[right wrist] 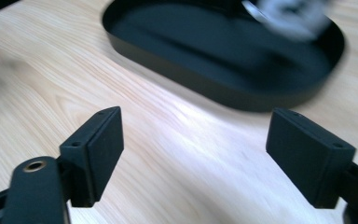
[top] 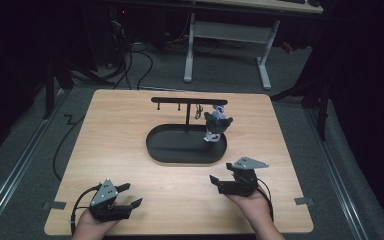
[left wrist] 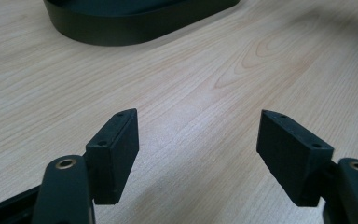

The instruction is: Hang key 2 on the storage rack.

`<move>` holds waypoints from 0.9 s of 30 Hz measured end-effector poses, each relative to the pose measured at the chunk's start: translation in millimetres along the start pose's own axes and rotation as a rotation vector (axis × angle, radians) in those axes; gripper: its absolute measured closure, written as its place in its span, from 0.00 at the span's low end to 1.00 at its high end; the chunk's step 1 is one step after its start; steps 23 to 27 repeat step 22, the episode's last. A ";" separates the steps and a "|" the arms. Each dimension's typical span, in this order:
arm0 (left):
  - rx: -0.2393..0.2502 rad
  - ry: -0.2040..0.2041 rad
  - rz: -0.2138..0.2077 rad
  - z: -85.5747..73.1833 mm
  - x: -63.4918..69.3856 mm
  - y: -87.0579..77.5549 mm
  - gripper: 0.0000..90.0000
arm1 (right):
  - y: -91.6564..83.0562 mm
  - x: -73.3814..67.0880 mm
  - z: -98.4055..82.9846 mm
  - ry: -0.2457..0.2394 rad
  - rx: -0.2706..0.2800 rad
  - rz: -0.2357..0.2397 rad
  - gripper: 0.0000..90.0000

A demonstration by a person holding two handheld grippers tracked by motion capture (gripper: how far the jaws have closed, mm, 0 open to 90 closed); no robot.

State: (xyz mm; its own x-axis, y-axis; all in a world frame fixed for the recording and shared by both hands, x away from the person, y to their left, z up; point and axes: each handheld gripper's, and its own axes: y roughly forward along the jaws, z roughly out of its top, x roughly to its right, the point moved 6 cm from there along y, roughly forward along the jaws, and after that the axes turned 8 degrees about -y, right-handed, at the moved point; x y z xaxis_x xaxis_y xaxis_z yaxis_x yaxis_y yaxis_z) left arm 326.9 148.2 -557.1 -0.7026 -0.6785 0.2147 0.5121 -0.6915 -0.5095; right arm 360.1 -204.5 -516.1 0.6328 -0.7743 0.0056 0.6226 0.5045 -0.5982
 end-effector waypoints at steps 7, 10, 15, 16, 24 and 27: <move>0.024 -0.029 0.026 2.4 1.4 -3.0 0.33 | -28.2 15.3 -53.0 0.050 0.057 -0.070 0.16; 0.030 -0.041 0.036 4.2 4.1 -0.7 0.32 | -45.6 17.0 -70.6 0.080 0.093 -0.109 0.12; 0.013 -0.021 0.055 3.6 7.2 3.6 0.31 | -53.3 19.6 -82.5 0.061 0.075 -0.145 0.05; 0.012 -0.020 0.058 3.7 7.1 3.6 0.31 | -52.6 21.0 -82.2 0.062 0.072 -0.146 0.05; 0.020 -0.027 0.065 3.0 3.7 -0.7 0.31 | -45.2 20.7 -80.4 0.033 0.072 -0.156 0.04; 0.020 -0.027 0.065 3.0 3.7 -0.7 0.31 | -45.2 20.7 -80.4 0.033 0.072 -0.156 0.04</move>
